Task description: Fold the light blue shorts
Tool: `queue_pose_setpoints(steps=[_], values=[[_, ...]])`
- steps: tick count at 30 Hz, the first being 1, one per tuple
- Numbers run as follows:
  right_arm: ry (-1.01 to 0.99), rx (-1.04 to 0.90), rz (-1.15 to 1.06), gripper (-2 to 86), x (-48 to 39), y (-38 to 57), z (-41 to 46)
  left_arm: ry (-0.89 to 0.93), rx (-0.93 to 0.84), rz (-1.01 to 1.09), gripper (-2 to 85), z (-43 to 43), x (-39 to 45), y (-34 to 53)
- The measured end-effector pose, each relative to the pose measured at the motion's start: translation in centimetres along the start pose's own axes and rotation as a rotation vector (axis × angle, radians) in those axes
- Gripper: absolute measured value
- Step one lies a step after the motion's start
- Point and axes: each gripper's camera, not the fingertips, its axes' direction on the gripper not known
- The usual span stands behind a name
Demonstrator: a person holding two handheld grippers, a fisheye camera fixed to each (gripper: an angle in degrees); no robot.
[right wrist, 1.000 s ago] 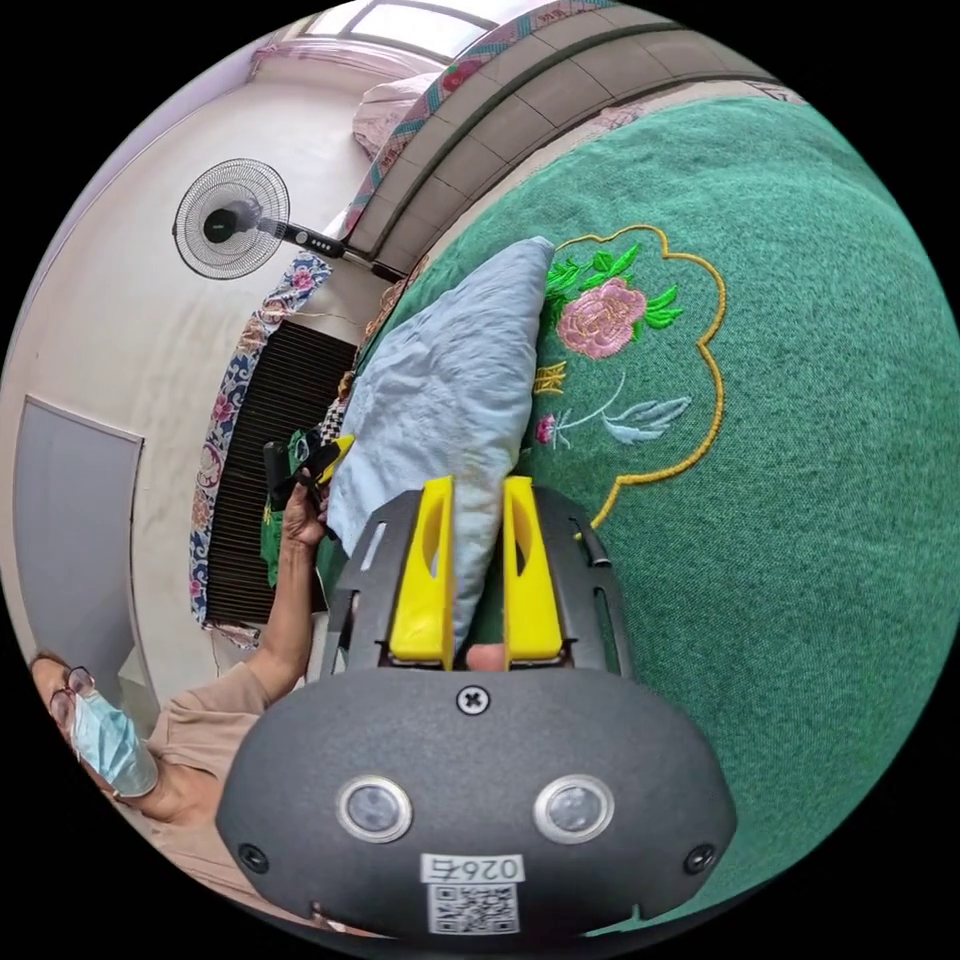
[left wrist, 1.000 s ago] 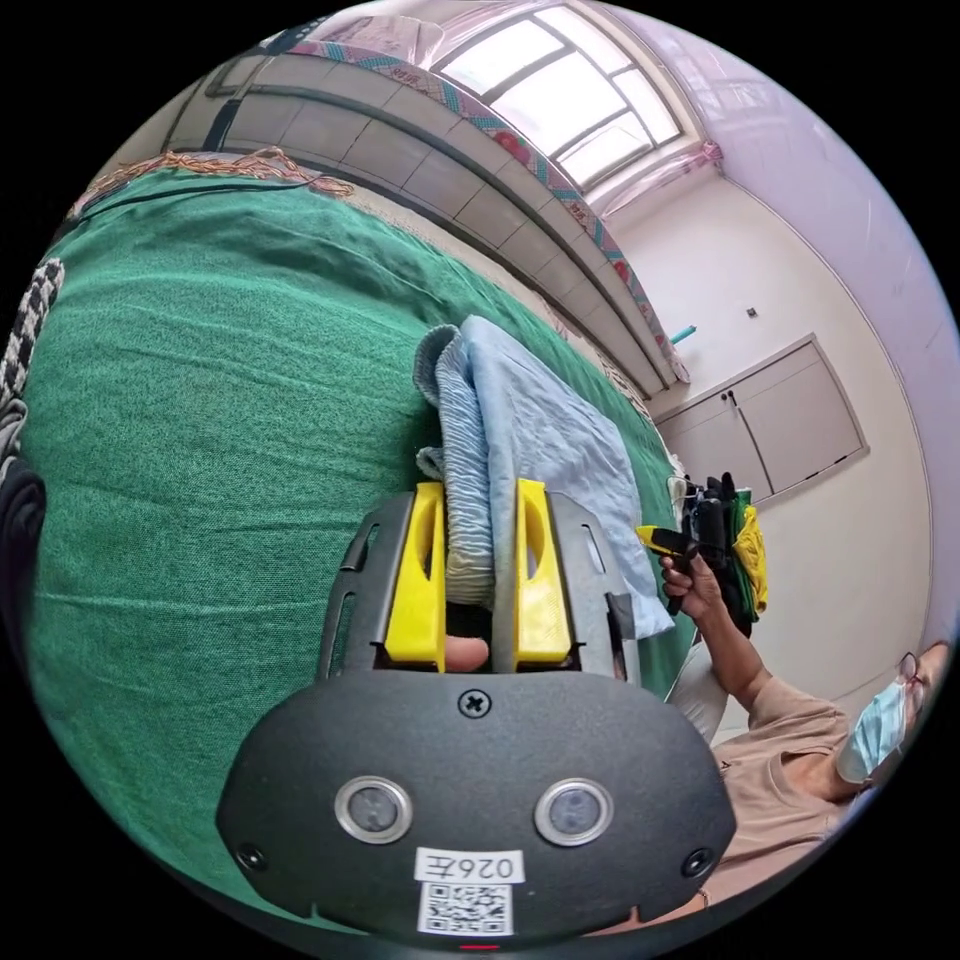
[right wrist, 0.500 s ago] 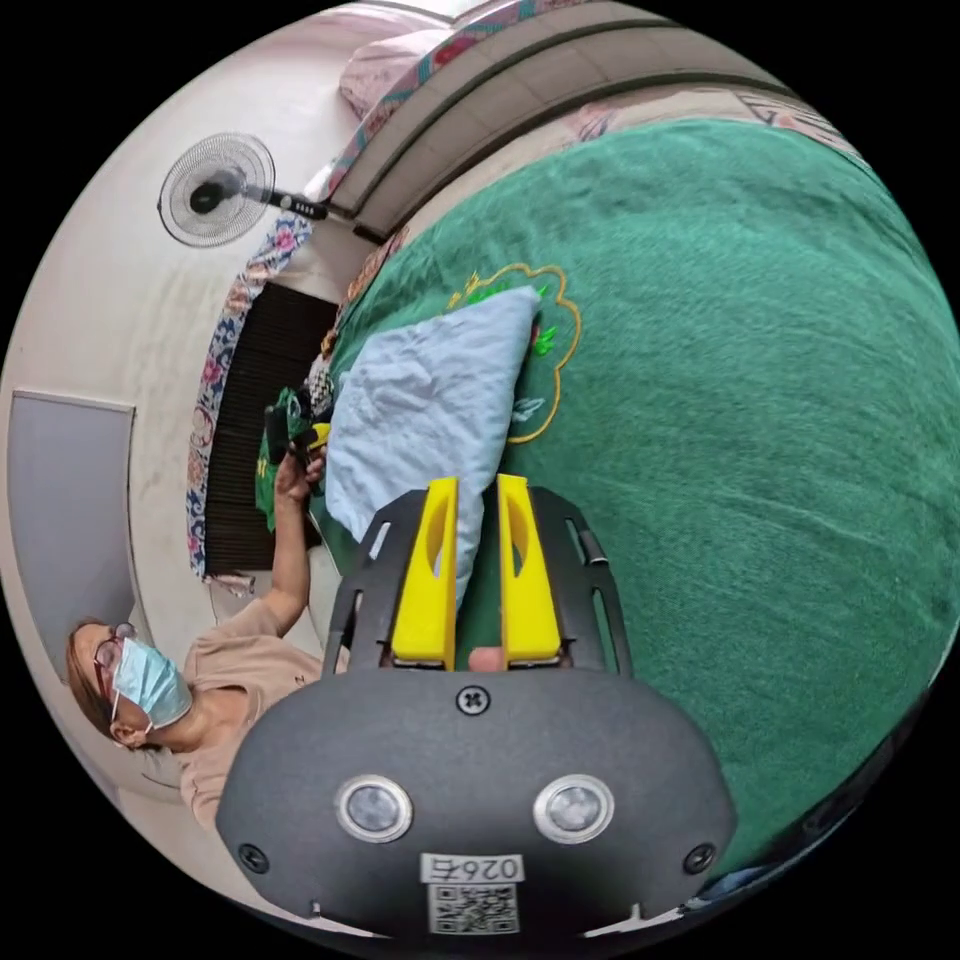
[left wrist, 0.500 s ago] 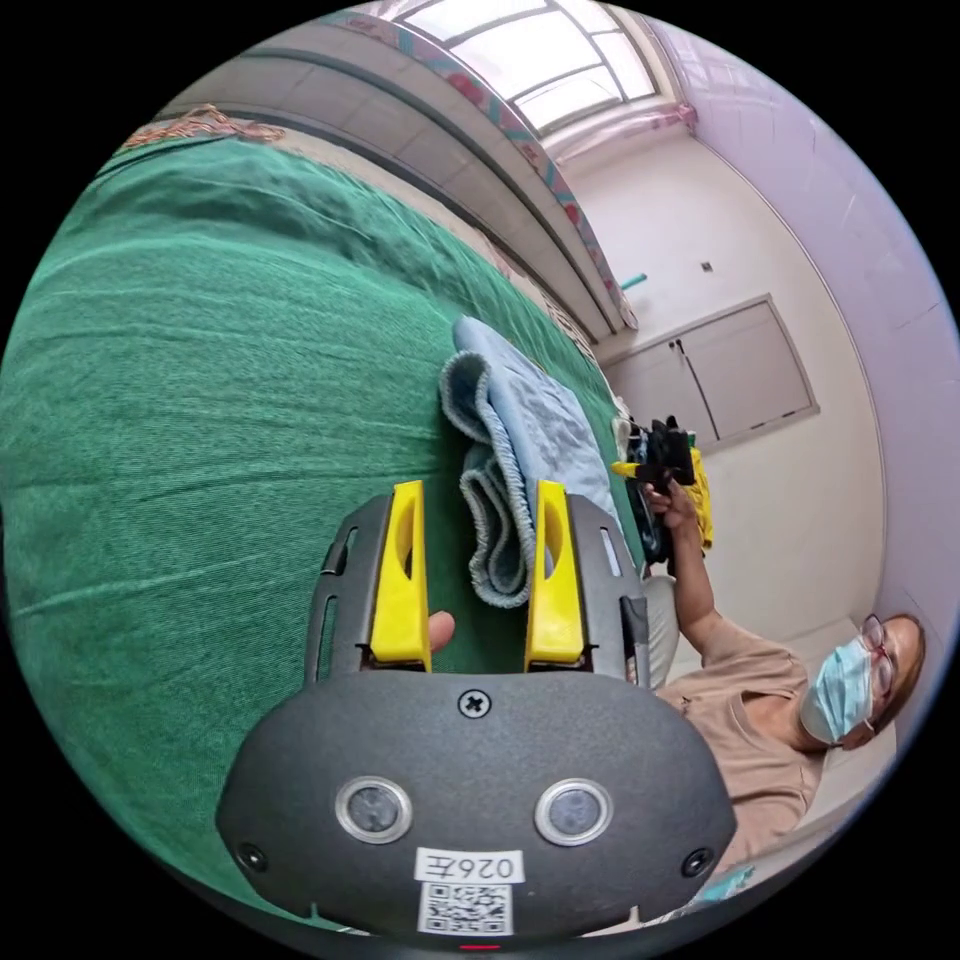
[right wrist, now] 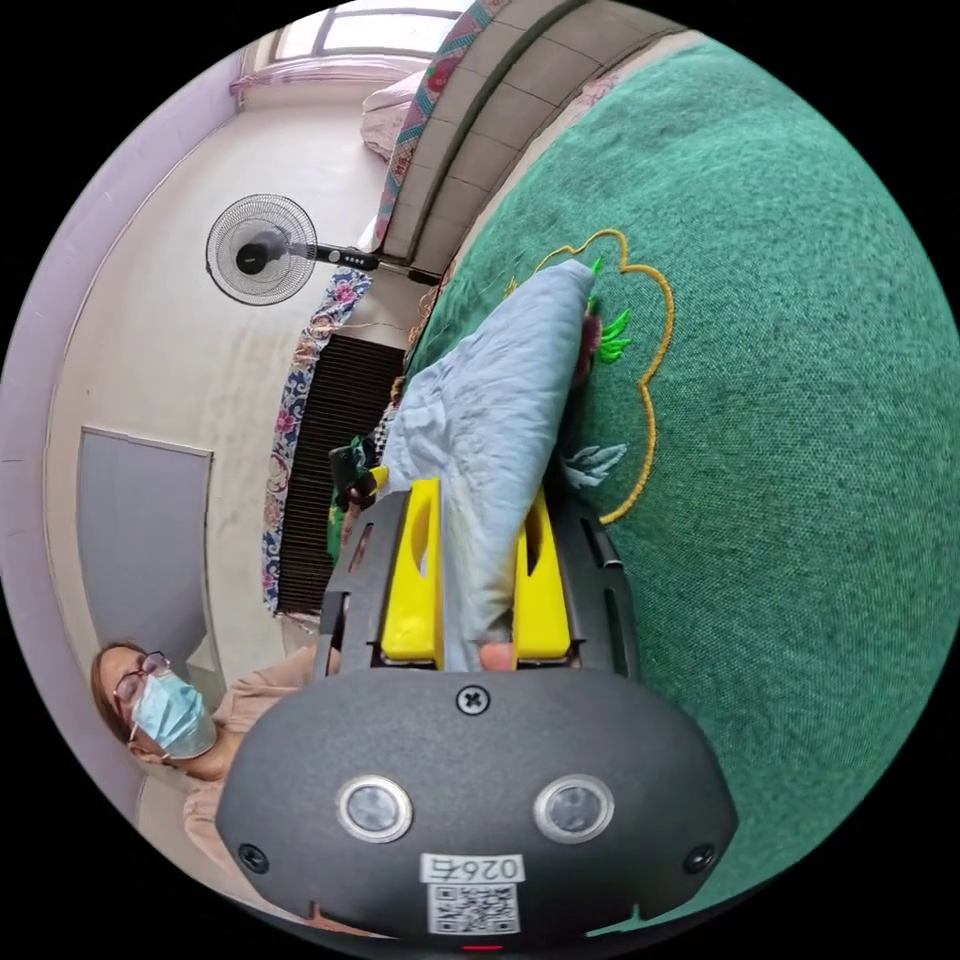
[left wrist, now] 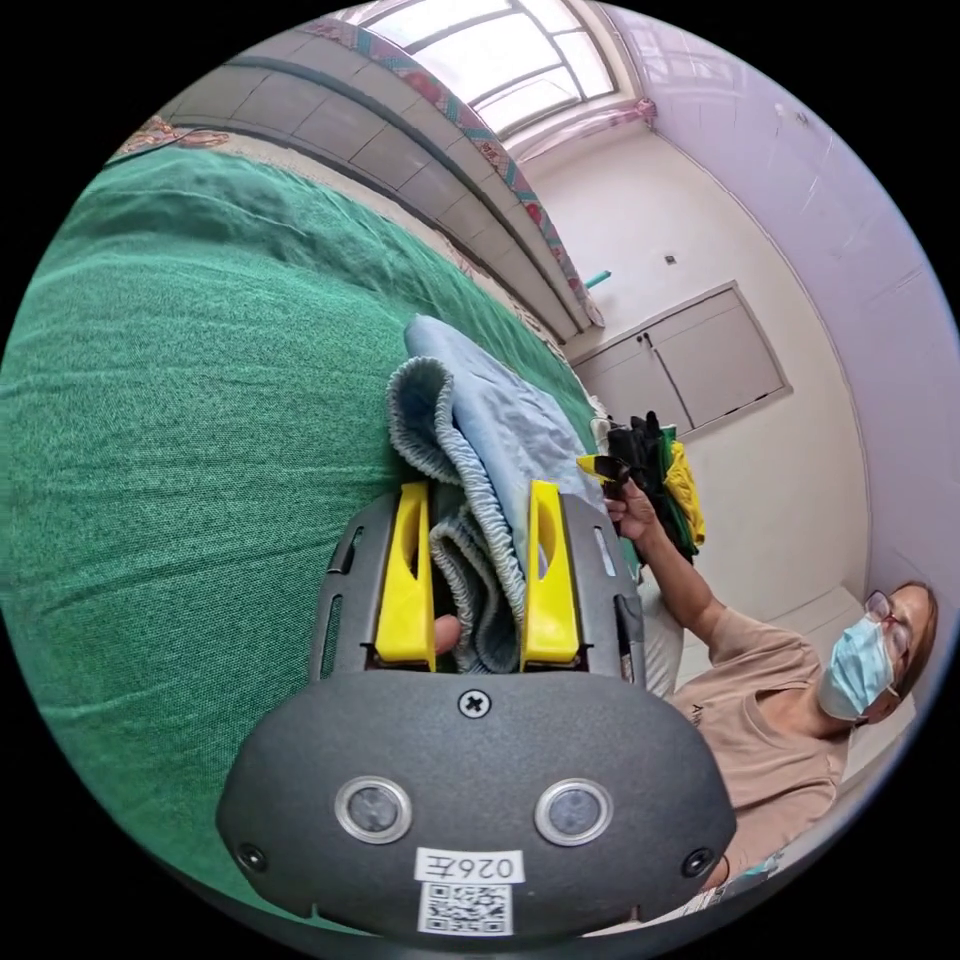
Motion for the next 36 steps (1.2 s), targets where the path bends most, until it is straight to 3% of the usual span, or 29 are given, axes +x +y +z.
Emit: queue_pose_setpoints(steps=[9, 15, 18, 22, 26, 28, 36], values=[[0.108, 0.044, -0.03, 6.8, -2.3, -12.1, -6.9, -0.088, -0.013, 0.039, 13.5, 3.7, -1.2, -10.2], [0.118, 0.089, -0.026, 3.5, -4.1, -20.4, -13.4, -0.213, -0.034, 0.072, 9.0, 6.1, -0.9, -17.8], [0.292, 0.096, -0.141, 1.7, -10.0, -24.6, -16.6, -0.244, -0.041, 0.103, 7.3, 7.3, -0.2, -21.6], [0.744, 0.101, -0.534, 0.0, -25.8, -27.8, -18.7, -0.356, 0.016, 0.181, 6.4, 8.0, 2.4, -26.4], [1.168, 0.179, -1.003, -0.5, -40.0, -24.7, -19.3, -0.443, 0.182, 0.255, 6.2, 6.7, 6.7, -29.3], [1.257, 0.222, -1.115, -0.6, -43.8, -22.8, -21.0, -0.463, 0.242, 0.292, 6.2, 5.9, 9.3, -30.4], [1.072, 0.478, -0.99, -0.7, -52.7, -21.1, -46.2, -0.387, 0.433, 0.498, 6.2, 4.8, 24.8, -38.9]])
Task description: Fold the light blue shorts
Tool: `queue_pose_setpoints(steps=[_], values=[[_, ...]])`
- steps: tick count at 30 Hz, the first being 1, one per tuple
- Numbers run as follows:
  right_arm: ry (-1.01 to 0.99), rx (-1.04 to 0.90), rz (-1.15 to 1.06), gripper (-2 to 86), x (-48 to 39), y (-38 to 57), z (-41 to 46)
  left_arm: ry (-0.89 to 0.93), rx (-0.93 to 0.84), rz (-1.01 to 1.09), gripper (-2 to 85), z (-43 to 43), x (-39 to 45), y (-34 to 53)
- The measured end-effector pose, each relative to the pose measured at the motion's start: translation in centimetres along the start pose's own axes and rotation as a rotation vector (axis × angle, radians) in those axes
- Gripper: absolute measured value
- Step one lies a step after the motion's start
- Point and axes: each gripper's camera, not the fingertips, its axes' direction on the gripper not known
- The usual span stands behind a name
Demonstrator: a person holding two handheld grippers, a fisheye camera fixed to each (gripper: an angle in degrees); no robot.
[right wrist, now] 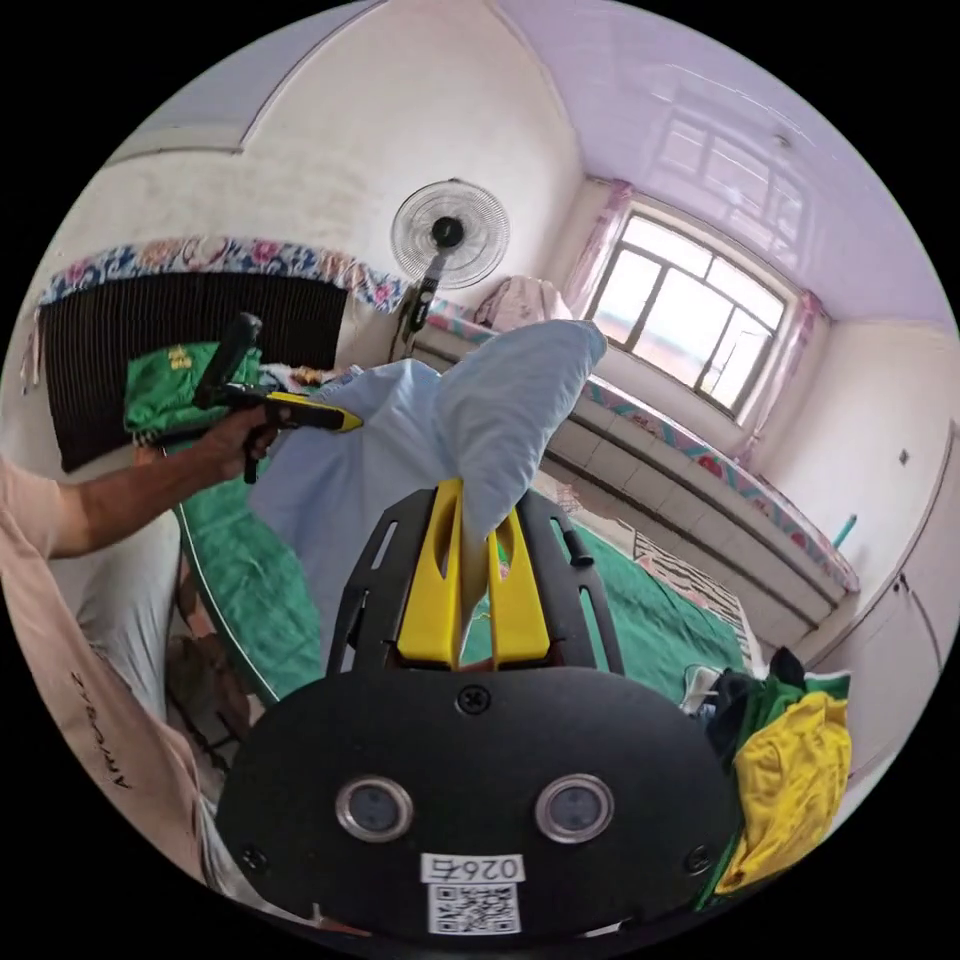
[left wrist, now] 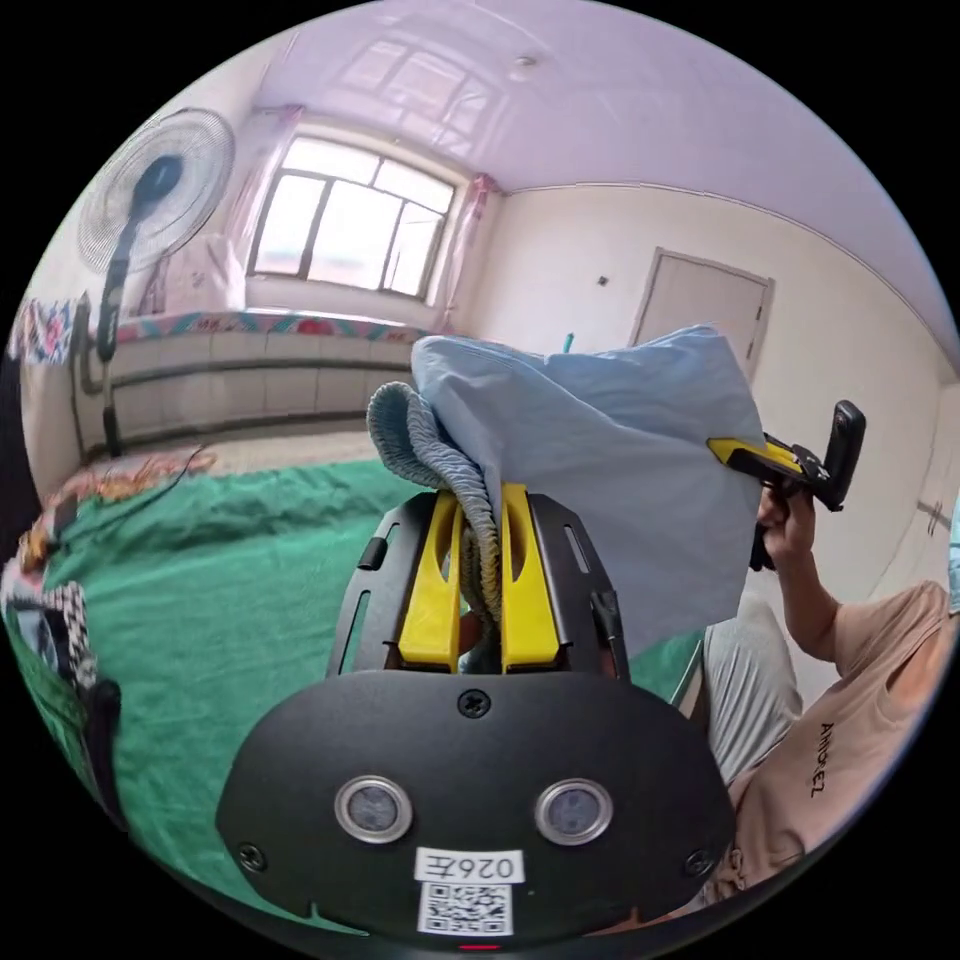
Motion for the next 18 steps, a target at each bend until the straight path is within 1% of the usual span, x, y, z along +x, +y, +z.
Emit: queue_pose_setpoints(steps=[2, 3, 5, 6, 8, 9, 11, 12, 14, 15, 17, 18], values=[[0.046, 0.043, 0.085, -0.8, 8.7, 0.7, -5.7, 0.019, 0.024, 0.119, 6.2, 2.9, 5.2, -7.9], [0.061, 0.053, 0.107, -0.8, 10.9, 0.9, -7.1, 0.023, 0.03, 0.152, 6.2, 3.8, 6.7, -10.0], [0.13, 0.106, 0.209, -0.8, 20.3, 2.9, -13.5, 0.065, 0.05, 0.274, 6.2, 8.6, 13.3, -18.8], [0.152, 0.116, 0.233, -0.8, 22.6, 3.5, -15.2, 0.08, 0.053, 0.305, 6.2, 10.0, 15.1, -20.9], [0.242, 0.154, 0.326, -0.8, 31.6, 6.9, -22.0, 0.146, 0.046, 0.428, 6.3, 16.4, 22.9, -29.1], [0.264, 0.162, 0.348, -0.8, 33.7, 7.9, -23.6, 0.162, 0.043, 0.458, 6.3, 18.2, 24.9, -30.9], [0.369, 0.173, 0.43, -0.7, 41.8, 12.4, -29.3, 0.227, 0.02, 0.565, 6.4, 26.0, 33.6, -37.7], [0.399, 0.173, 0.451, -0.7, 43.8, 13.6, -30.5, 0.245, 0.01, 0.584, 6.4, 28.1, 35.8, -39.2], [0.518, 0.151, 0.544, -0.6, 51.7, 19.3, -34.2, 0.302, -0.027, 0.676, 6.5, 36.9, 44.3, -43.8], [0.539, 0.147, 0.573, -0.5, 53.6, 21.0, -35.0, 0.317, -0.04, 0.696, 6.6, 39.3, 46.3, -44.6], [0.58, 0.141, 0.715, 0.2, 61.2, 28.4, -37.1, 0.389, -0.109, 0.756, 7.2, 49.5, 53.5, -47.3], [0.583, 0.142, 0.758, 0.4, 63.0, 30.5, -37.5, 0.407, -0.126, 0.765, 7.5, 52.1, 55.0, -47.7]])
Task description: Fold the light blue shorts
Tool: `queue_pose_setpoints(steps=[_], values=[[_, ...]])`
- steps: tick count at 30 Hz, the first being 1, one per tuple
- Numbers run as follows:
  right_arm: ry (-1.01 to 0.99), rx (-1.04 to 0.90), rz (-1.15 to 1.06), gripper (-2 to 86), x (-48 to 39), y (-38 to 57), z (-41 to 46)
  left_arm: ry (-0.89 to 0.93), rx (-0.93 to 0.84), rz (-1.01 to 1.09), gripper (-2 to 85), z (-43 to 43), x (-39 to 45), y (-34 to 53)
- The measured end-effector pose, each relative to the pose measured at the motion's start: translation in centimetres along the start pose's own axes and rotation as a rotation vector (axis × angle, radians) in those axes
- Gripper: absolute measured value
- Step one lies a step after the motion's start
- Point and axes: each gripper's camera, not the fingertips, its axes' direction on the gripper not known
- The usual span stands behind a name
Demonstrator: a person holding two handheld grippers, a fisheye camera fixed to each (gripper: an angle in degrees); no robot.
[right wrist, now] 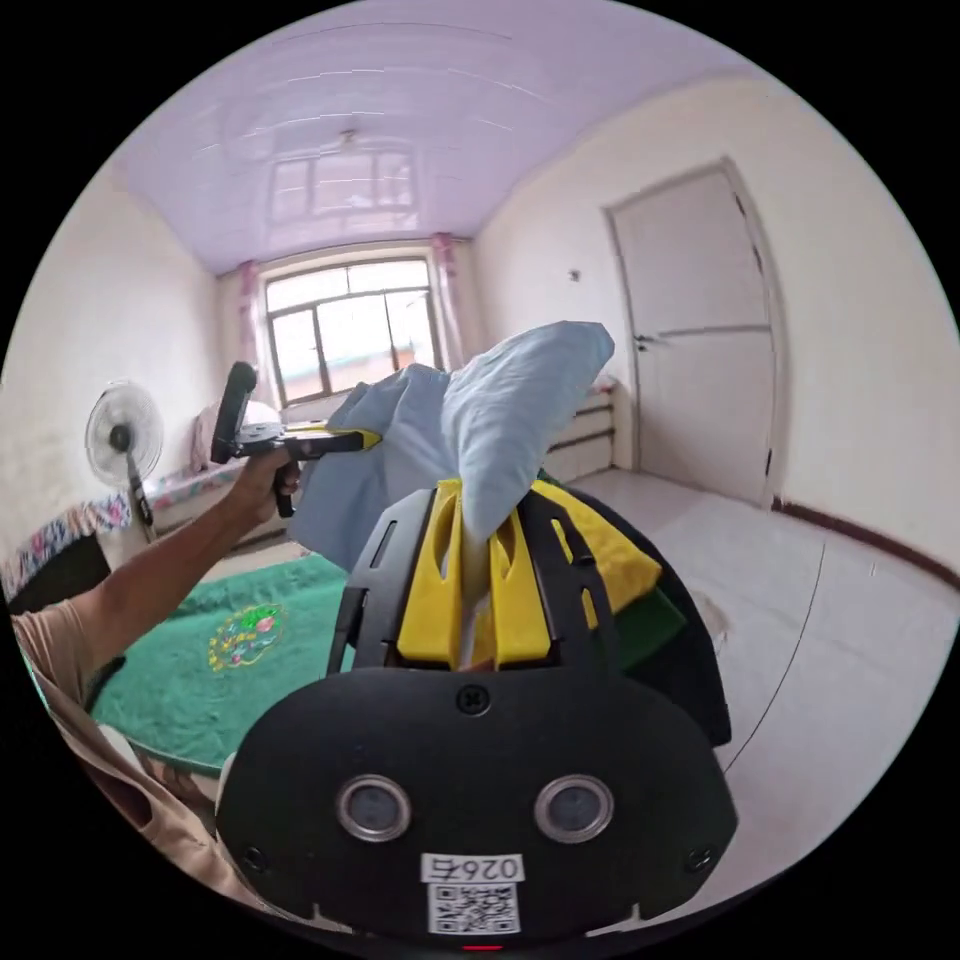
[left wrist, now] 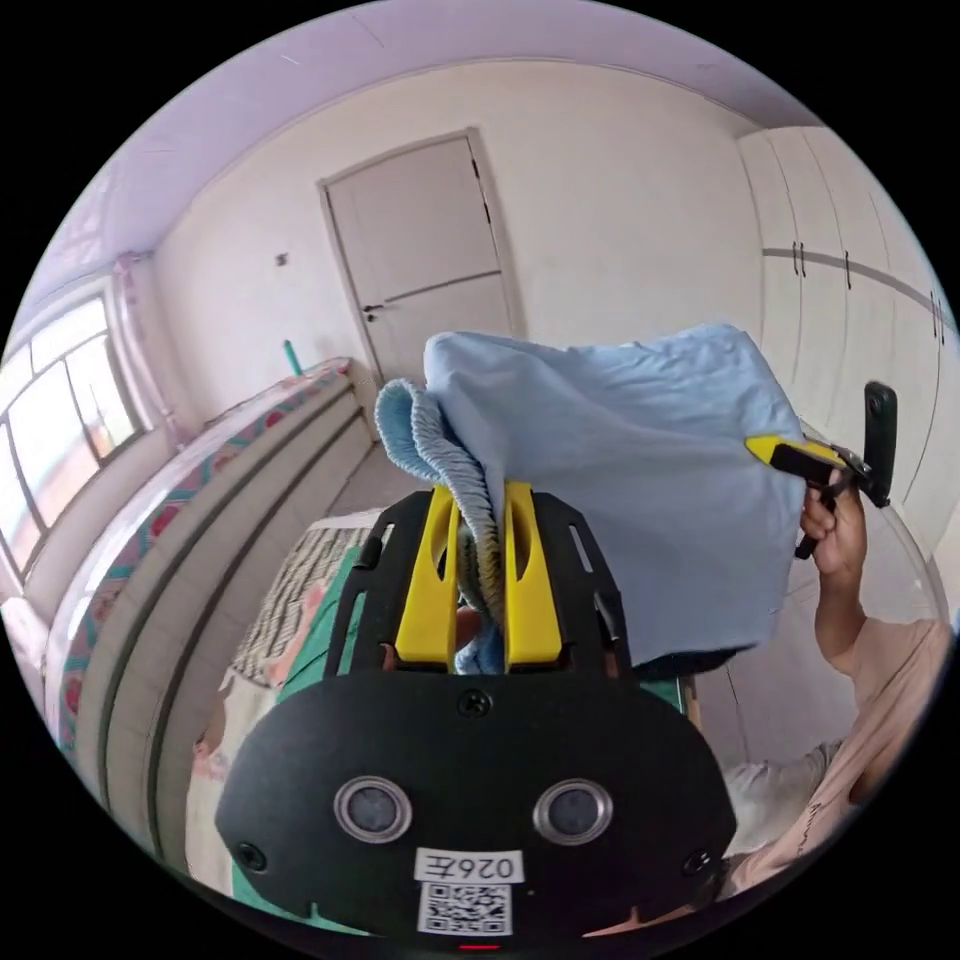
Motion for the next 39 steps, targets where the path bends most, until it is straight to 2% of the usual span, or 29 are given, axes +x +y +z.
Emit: queue_pose_setpoints(steps=[2, 4, 6, 8, 11, 12, 15, 18, 19, 21, 22, 24, 25, 27, 30, 31, 34, 38, 39], values=[[0.027, -0.015, 0.162, 2.6, 9.2, 2.2, 3.1, 0.068, -0.05, -0.01, 7.9, 10.2, -1.5, -3.7], [0.053, -0.029, 0.242, 4.2, 14.5, 4.2, 5.0, 0.053, -0.104, -0.034, 7.9, 15.8, -2.6, -5.1], [0.047, -0.025, 0.305, 4.9, 18.9, 6.1, 5.7, -0.007, -0.111, -0.01, 7.5, 18.2, -3.9, -6.0], [0.016, 0.07, 0.344, 4.8, 22.7, 8.3, 3.4, -0.038, -0.078, 0.048, 4.3, 17.2, -6.6, -6.8], [0.106, 0.21, 0.292, 3.3, 23.1, 8.0, -1.0, -0.227, 0.0, -0.009, -0.1, 12.5, -11.6, -7.3], [0.127, 0.226, 0.263, 2.7, 22.6, 7.4, -1.6, -0.234, 0.009, -0.021, -0.3, 11.4, -12.6, -7.4], [0.119, 0.249, 0.093, -0.2, 19.6, 3.3, -1.6, -0.08, 0.072, -0.054, -0.8, 7.3, -15.6, -7.5], [0.058, 0.182, -0.073, -0.8, 16.8, -1.2, 3.0, 0.045, 0.111, -0.018, -1.0, 6.9, -14.6, -6.5], [0.072, 0.135, -0.11, -0.8, 16.3, -2.5, 5.8, 0.047, 0.09, 0.04, -1.0, 7.9, -13.7, -6.1], [0.139, 0.031, -0.142, -0.9, 16.3, -3.5, 10.6, -0.061, -0.001, 0.121, -0.9, 10.8, -13.1, -5.6], [0.215, -0.06, -0.141, -0.9, 16.8, -3.6, 13.9, -0.147, -0.107, 0.154, -1.0, 13.6, -13.7, -5.3], [0.212, -0.125, -0.14, -0.9, 17.5, -2.8, 16.5, -0.118, -0.177, 0.124, -1.0, 15.4, -15.8, -4.9], [0.18, -0.075, -0.109, -0.9, 17.7, -2.2, 16.1, -0.086, -0.191, 0.047, -1.0, 14.7, -17.6, -5.3], [0.18, -0.02, -0.107, -0.9, 17.1, -2.0, 14.3, -0.043, -0.17, -0.033, -1.0, 11.8, -20.1, -5.9], [0.271, 0.083, -0.115, -0.7, 14.5, -2.0, 9.8, -0.039, -0.034, -0.101, -1.0, 3.0, -22.8, -5.2], [0.271, 0.175, -0.127, -0.6, 12.9, -1.6, 7.0, -0.053, 0.023, -0.102, -1.0, -1.7, -23.1, -4.4], [0.2, 0.43, -0.189, 1.0, 7.9, 0.5, -0.6, -0.165, 0.151, -0.035, -1.0, -14.7, -21.8, -0.7], [0.272, 0.698, -0.186, 1.8, 0.1, 4.5, -7.3, -0.38, 0.259, 0.073, -1.0, -33.2, -17.6, 7.3], [0.276, 0.735, -0.186, 1.1, -1.0, 5.2, -7.8, -0.399, 0.266, 0.083, -1.0, -35.6, -17.0, 8.6]])
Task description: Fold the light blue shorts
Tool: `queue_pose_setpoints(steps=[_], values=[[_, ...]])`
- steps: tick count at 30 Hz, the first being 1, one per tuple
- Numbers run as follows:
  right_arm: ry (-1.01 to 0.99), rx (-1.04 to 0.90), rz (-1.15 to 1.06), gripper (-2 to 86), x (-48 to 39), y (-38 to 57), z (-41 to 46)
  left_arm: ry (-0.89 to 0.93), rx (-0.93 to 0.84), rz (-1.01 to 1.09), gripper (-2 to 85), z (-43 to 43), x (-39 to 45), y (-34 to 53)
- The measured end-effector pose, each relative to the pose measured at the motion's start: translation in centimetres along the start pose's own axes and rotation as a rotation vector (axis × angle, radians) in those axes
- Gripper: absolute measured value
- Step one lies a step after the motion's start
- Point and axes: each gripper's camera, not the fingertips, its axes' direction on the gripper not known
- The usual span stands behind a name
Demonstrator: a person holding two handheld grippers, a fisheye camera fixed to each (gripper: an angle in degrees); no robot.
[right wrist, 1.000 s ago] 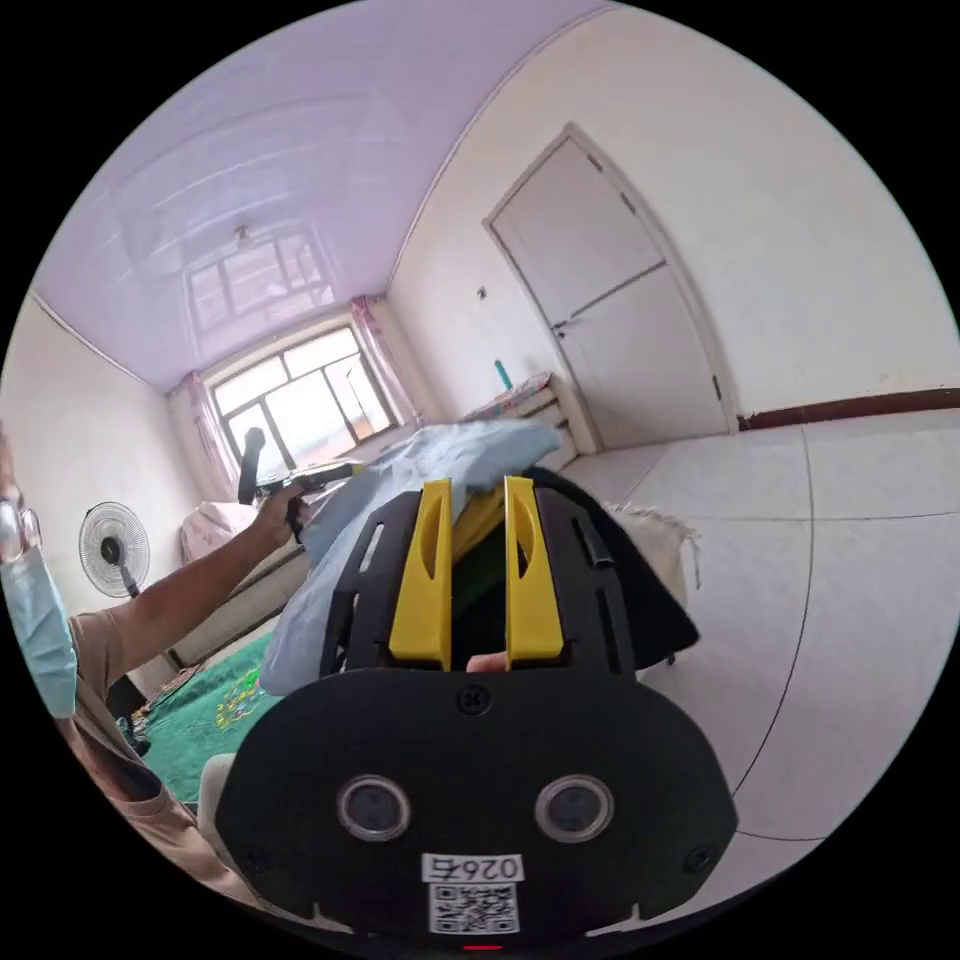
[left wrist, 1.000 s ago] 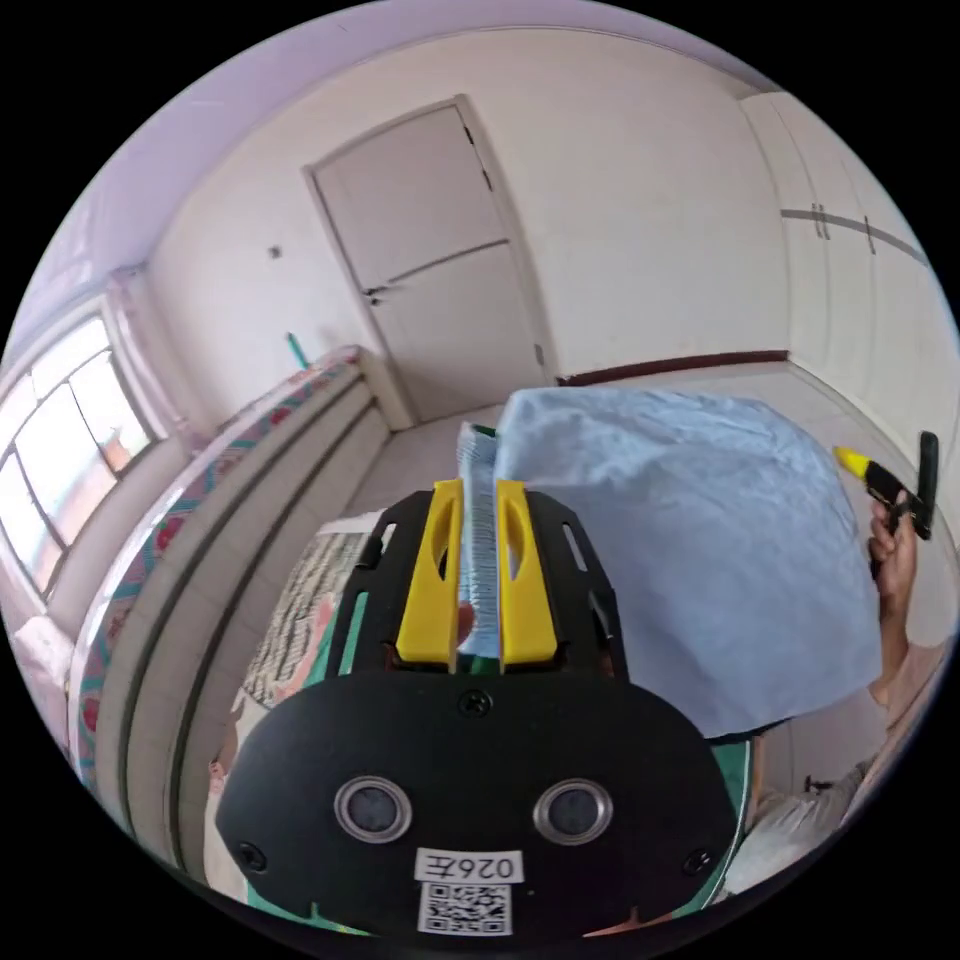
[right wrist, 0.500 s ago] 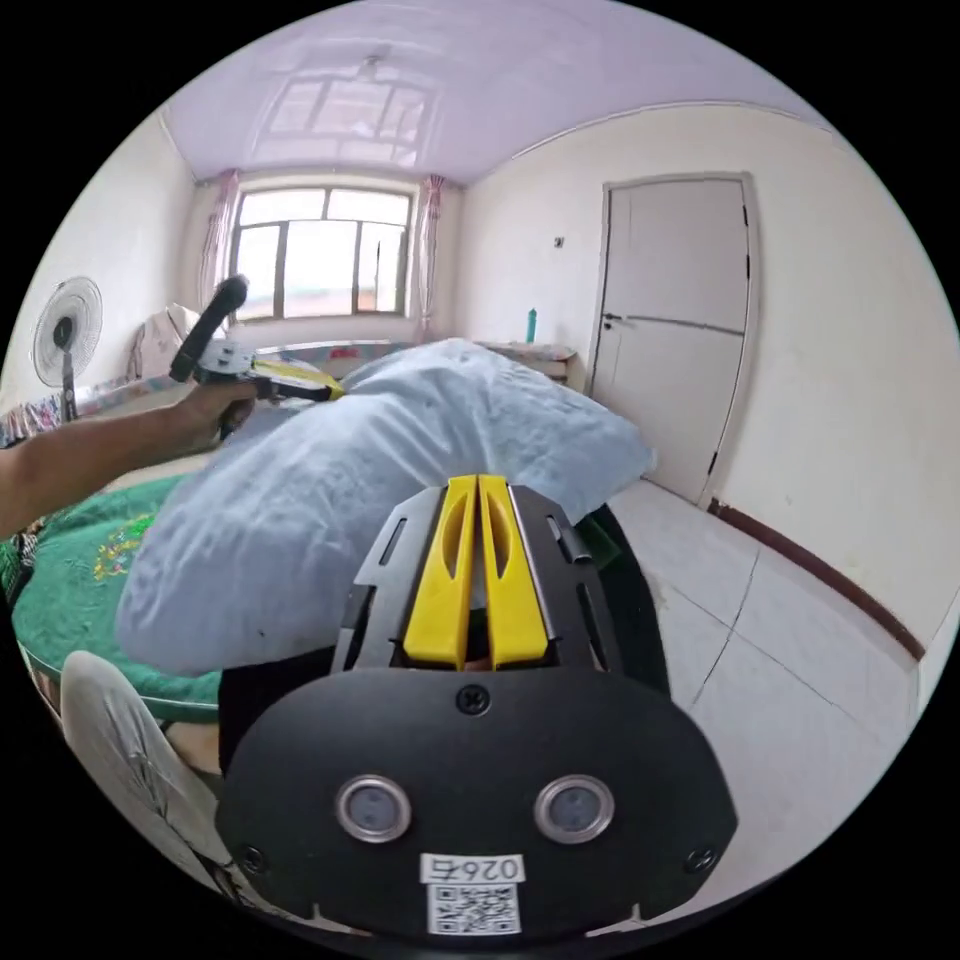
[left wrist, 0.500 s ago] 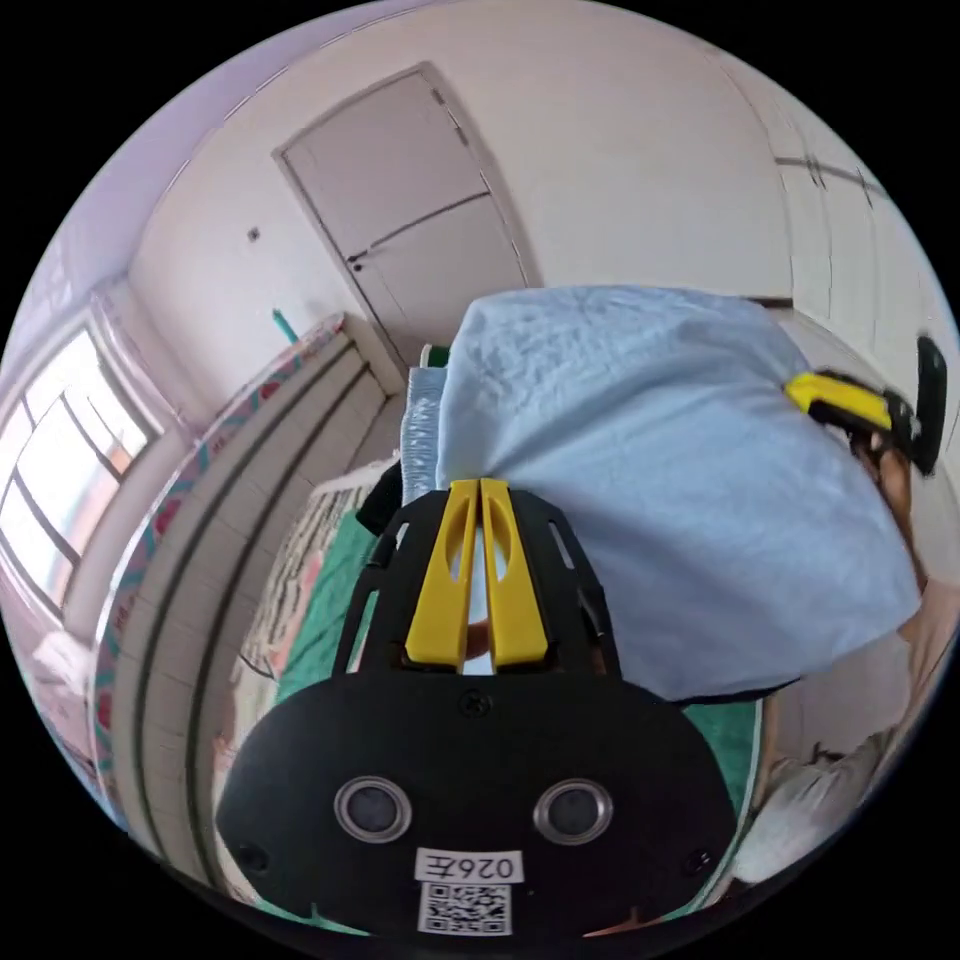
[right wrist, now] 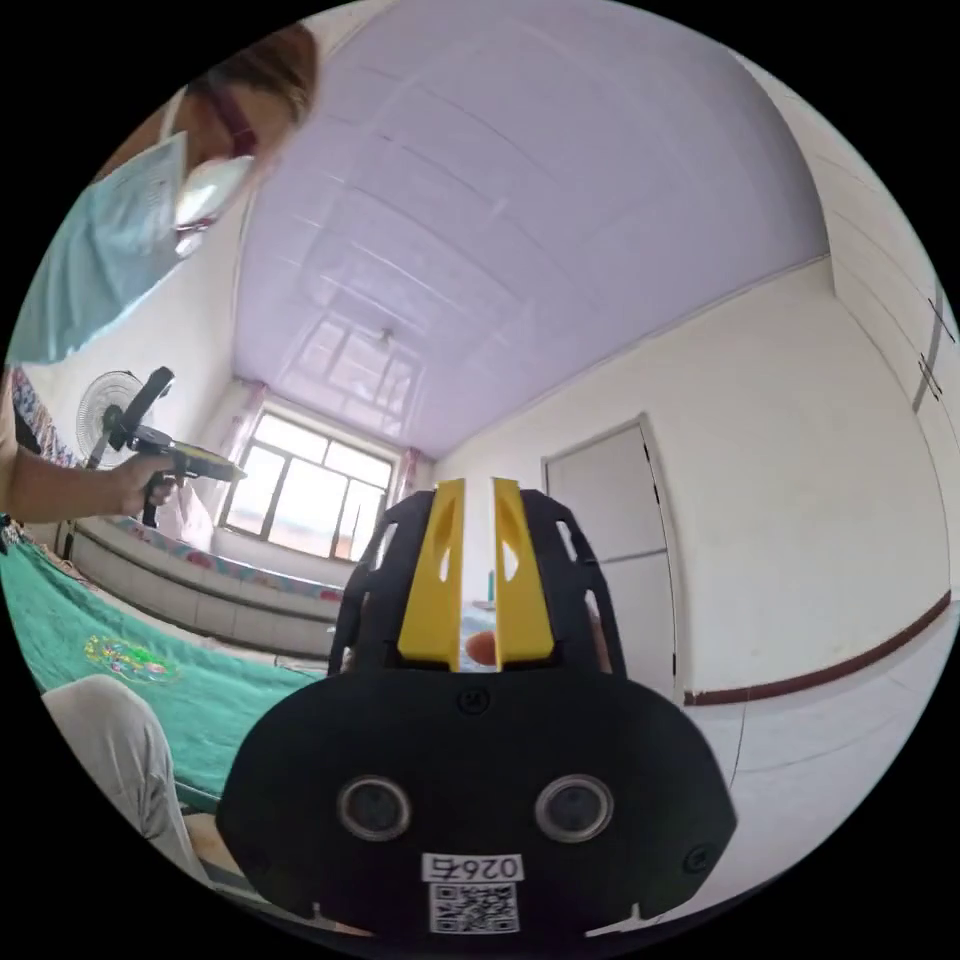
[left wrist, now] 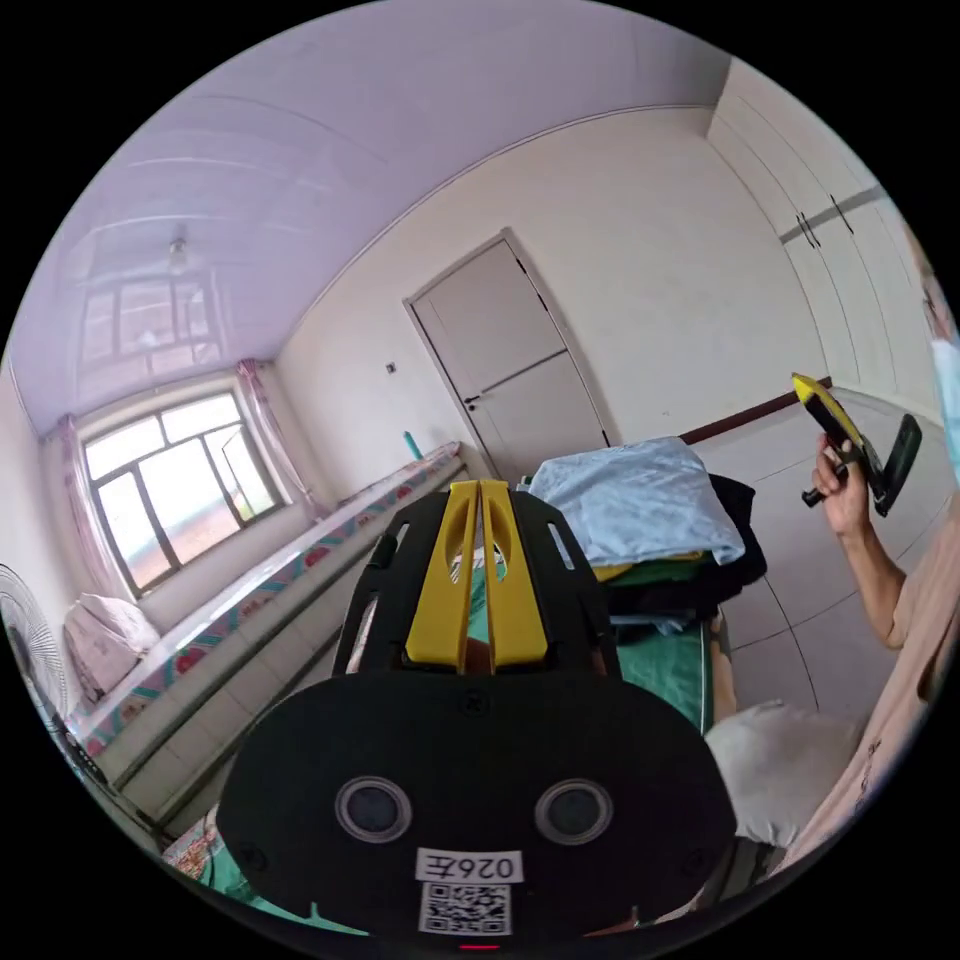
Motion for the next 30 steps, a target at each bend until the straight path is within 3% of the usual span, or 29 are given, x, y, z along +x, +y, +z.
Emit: queue_pose_setpoints(steps=[2, 6, 11, 14, 16, 19, 22, 24, 29, 30], values=[[-0.101, 0.052, -0.032, -0.3, -4.2, -0.8, -2.6, -0.037, 0.014, 0.035, -1.0, -10.0, -1.1, 2.4], [-0.366, -0.086, 0.007, -0.2, -12.4, -2.3, -2.0, -0.108, 0.018, 0.029, -1.0, -23.2, -2.3, 6.5], [-0.799, -0.042, 0.047, 0.2, -29.7, -2.4, -1.6, -0.133, 0.179, -0.164, -1.0, -39.6, -4.8, 14.5], [-0.941, -0.119, -0.037, -0.7, -40.6, -3.1, -2.4, -0.09, 0.225, -0.289, -1.0, -45.8, -7.3, 19.1], [-0.997, -0.161, -0.044, -0.9, -46.3, -3.0, -3.1, -0.093, 0.15, -0.323, -1.0, -48.1, -8.8, 21.3], [-1.103, -0.119, -0.035, -1.0, -54.4, -1.0, -5.1, -0.137, 0.054, -0.385, -1.0, -51.6, -10.9, 25.4], [-1.15, -0.114, 0.004, -1.0, -61.4, 3.5, -6.0, -0.141, 0.074, -0.465, -1.0, -55.5, -12.9, 30.0], [-1.173, -0.189, 0.02, -1.0, -65.4, 7.6, -5.6, -0.169, 0.05, -0.501, -1.0, -57.0, -14.1, 32.6], [-1.401, -0.729, 0.094, -1.2, -76.5, 22.5, -0.6, -0.2, -0.048, -0.63, -1.0, -60.2, -18.3, 39.7], [-1.429, -0.766, 0.11, -1.2, -77.5, 23.7, 0.0, -0.205, -0.051, -0.644, -1.0, -60.8, -18.8, 40.5]])
